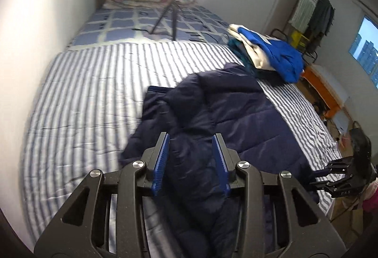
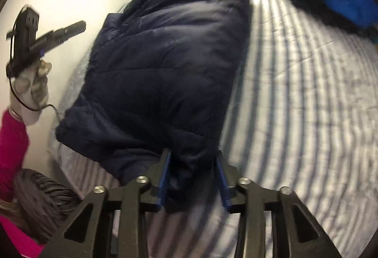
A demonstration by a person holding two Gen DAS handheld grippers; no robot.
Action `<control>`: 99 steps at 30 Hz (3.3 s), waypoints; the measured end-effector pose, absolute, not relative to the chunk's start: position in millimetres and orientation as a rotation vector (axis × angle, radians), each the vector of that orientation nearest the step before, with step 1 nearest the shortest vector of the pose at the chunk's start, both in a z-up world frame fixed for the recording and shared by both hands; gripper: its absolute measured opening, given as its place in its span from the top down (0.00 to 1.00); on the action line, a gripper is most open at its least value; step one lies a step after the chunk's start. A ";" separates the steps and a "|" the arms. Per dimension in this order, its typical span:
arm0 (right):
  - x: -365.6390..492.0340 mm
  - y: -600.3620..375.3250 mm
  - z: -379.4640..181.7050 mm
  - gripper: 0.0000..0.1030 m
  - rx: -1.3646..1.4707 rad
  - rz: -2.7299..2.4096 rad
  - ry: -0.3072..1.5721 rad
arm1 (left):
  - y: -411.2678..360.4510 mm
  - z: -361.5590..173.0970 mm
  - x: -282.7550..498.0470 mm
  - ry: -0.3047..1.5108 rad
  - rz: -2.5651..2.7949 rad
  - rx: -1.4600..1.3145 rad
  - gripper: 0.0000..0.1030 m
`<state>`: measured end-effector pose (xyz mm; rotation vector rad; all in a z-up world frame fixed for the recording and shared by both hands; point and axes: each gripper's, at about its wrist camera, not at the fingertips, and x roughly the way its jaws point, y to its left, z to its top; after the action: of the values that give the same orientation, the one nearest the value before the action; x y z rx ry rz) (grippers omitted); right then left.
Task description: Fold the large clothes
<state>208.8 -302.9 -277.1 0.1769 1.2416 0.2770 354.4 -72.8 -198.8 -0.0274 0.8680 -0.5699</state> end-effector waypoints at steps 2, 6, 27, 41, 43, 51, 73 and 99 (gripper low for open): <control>204.7 -299.0 -264.6 0.61 0.115 0.235 1.187 | -83.4 -203.0 355.0 0.859 -0.573 0.003 0.65; 202.9 -289.4 -243.2 0.61 0.027 0.197 1.066 | -91.5 -235.1 379.8 0.894 -0.443 0.150 0.70; 183.7 -240.5 -221.2 0.39 -0.035 0.102 0.992 | -6.8 -238.4 372.4 1.062 -0.455 -0.329 0.38; 193.4 -275.2 -182.4 0.20 0.192 0.098 0.960 | 35.8 -280.2 351.6 1.206 -0.577 -0.707 0.34; 195.4 -279.0 -179.4 0.19 0.219 0.101 0.958 | 38.4 -286.8 352.0 1.207 -0.575 -0.756 0.33; 225.0 -296.3 -194.0 0.16 0.268 0.162 0.985 | 44.6 -309.2 349.5 1.188 -0.581 -0.883 0.33; 323.2 -356.1 -344.4 0.15 0.684 0.452 1.055 | 33.4 -345.1 369.6 1.185 -0.647 -0.967 0.33; 337.4 -263.0 -277.6 0.79 0.231 0.337 1.070 | -55.6 -242.6 327.9 1.053 -0.535 -0.354 0.83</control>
<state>337.4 -263.0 -277.6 0.2315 1.0703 0.3368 327.9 -55.6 -242.6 -0.3541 1.0533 -0.5354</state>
